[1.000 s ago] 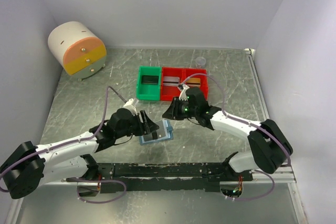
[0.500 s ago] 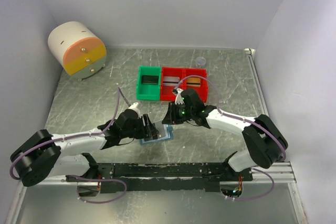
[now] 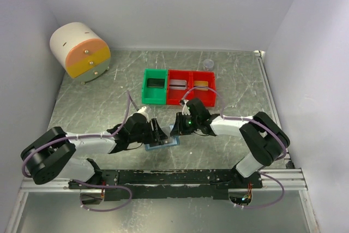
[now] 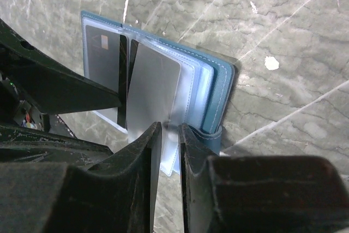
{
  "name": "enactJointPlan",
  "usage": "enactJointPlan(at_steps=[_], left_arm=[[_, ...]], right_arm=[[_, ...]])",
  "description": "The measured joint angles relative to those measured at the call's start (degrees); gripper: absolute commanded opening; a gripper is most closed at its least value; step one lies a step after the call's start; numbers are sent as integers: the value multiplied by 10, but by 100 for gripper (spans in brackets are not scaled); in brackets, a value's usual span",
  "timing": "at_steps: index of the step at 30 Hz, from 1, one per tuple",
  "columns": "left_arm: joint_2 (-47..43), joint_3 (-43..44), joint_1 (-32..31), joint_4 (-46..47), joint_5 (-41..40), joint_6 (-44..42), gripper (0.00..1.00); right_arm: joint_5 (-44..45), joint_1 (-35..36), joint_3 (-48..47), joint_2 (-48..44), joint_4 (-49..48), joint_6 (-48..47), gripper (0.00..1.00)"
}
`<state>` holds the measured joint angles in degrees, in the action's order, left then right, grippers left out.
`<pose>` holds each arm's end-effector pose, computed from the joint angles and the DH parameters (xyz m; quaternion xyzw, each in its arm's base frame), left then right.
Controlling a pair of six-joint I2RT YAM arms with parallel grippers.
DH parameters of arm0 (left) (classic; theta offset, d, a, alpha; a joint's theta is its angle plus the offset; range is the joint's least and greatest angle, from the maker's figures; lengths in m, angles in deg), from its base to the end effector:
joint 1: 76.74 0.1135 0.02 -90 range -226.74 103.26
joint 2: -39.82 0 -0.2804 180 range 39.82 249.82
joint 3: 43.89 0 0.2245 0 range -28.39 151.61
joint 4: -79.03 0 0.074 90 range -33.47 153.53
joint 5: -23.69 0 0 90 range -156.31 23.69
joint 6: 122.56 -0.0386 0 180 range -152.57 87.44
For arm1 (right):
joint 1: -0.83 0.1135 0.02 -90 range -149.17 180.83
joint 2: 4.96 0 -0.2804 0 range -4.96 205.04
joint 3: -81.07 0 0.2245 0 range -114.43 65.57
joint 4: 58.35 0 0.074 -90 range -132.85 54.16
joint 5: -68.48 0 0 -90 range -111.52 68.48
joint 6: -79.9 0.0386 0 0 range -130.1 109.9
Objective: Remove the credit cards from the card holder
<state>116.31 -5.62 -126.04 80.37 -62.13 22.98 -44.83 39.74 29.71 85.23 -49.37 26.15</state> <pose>0.1419 -0.1693 0.1797 -0.0324 0.8934 -0.3740 0.2467 0.2000 0.1810 0.1720 -0.0939 0.9118 0.3643 0.1644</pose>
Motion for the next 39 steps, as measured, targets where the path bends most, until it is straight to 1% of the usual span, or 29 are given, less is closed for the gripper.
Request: enactJointPlan(at_steps=[7,10,15,18,22,30,35,37,39], left_arm=[[2,0,0,1,-18,7,66],[-6,1,0,-14,-43,13,67],[-15,10,0,-47,-79,10,66],[-4,19,0,-47,-80,2,61],[11,16,0,-18,-61,1,54],[7,-32,0,49,-38,41,46],[-5,-64,0,87,-31,60,36],[-5,-69,0,97,-25,64,28],[-3,-69,0,111,-18,68,23]], right_arm=[[7,0,8,2,-21,15,19],[9,0,8,7,-31,22,19],[15,1,5,10,-32,25,19],[15,2,5,10,-32,25,19],[15,2,5,10,-32,25,19],[15,2,5,9,-31,25,19],[15,2,5,9,-31,25,19],[15,2,5,9,-31,25,19],[15,2,5,9,-31,25,19]])
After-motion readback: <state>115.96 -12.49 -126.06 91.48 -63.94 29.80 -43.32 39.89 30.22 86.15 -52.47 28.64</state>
